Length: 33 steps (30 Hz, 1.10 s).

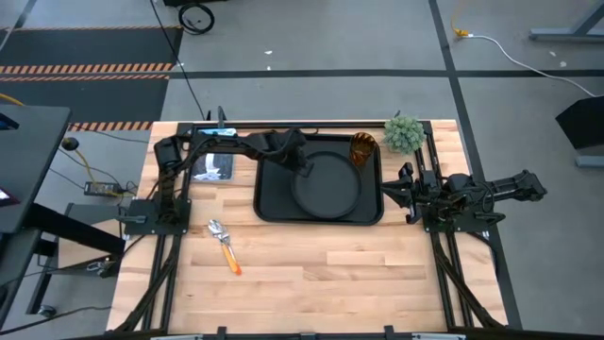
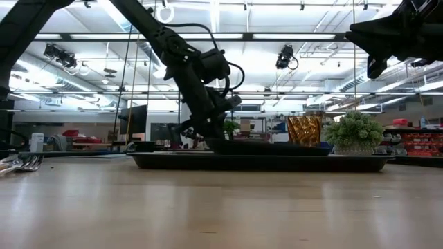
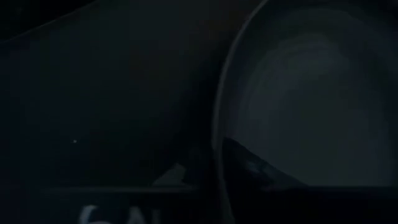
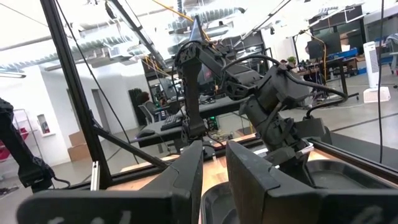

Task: Pick and place plate/cup/fork/spoon on tray
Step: Put the black plate on the black serving tray

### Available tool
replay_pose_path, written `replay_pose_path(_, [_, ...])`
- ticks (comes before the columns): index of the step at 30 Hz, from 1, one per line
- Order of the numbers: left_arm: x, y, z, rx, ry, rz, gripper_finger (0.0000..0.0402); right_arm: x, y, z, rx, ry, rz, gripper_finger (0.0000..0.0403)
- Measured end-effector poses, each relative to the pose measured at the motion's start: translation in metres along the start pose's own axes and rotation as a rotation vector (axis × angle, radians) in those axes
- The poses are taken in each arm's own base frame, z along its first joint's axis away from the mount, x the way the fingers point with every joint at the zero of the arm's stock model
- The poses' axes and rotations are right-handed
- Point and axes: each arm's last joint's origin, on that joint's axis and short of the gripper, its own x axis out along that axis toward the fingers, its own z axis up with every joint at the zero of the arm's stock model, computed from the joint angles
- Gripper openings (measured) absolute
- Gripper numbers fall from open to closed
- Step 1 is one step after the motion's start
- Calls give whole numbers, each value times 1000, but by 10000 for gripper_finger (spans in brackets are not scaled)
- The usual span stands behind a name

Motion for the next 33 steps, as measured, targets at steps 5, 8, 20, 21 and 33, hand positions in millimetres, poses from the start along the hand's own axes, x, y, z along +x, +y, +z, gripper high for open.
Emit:
replay_pose_path(5, [0, -3, -2, 22, 1, -6, 107, 0, 0, 0, 0, 0, 0, 78])
replay_pose_path(8, [-7, -4, -2, 70, 20, -15, 124, 0, 0, 0, 0, 0, 0, 78])
replay_pose_path(20, [-32, 2, -13, 290, 111, 181, 105, 0, 0, 0, 0, 0, -1, 78])
replay_pose_path(21, [-28, 2, -15, 292, 121, 185, 103, 0, 0, 0, 0, 0, -1, 78])
replay_pose_path(33, [-7, -22, -34, 349, 128, 132, 74, 0, 0, 0, 0, -1, -3, 78])
